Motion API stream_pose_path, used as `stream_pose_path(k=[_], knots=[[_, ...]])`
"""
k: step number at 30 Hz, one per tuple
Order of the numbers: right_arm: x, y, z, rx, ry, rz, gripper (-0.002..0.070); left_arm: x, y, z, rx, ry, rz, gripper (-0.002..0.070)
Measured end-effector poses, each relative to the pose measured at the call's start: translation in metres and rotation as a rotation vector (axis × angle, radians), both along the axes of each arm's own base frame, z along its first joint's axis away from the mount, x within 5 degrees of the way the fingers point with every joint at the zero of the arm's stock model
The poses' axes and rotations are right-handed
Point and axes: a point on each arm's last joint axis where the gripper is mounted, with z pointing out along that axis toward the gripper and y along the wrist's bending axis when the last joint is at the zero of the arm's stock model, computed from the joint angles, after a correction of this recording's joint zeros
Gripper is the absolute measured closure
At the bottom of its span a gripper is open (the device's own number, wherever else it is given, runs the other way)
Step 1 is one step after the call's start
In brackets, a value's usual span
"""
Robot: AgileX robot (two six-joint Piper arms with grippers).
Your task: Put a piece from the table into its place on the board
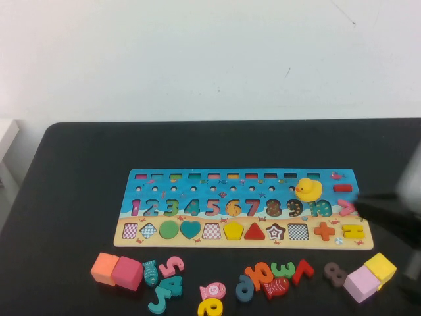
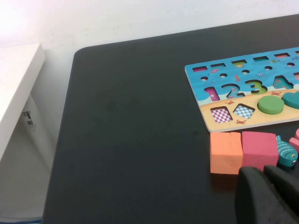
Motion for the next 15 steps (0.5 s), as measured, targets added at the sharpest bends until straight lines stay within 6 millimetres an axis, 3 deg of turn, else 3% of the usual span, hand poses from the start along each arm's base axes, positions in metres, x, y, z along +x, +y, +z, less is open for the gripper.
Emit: stream_pose_path(k=[9, 15], knots=[[-0.077, -0.059, -0.002, 0.144, -0.243, -0.014, 0.0657, 0.000, 0.000, 0.000, 0.000, 0.000, 0.000, 0.0678], [-0.113, -0.088, -0.029, 0.177, -0.380, -0.031, 0.0657, 0.000, 0.000, 0.000, 0.000, 0.000, 0.000, 0.0678]])
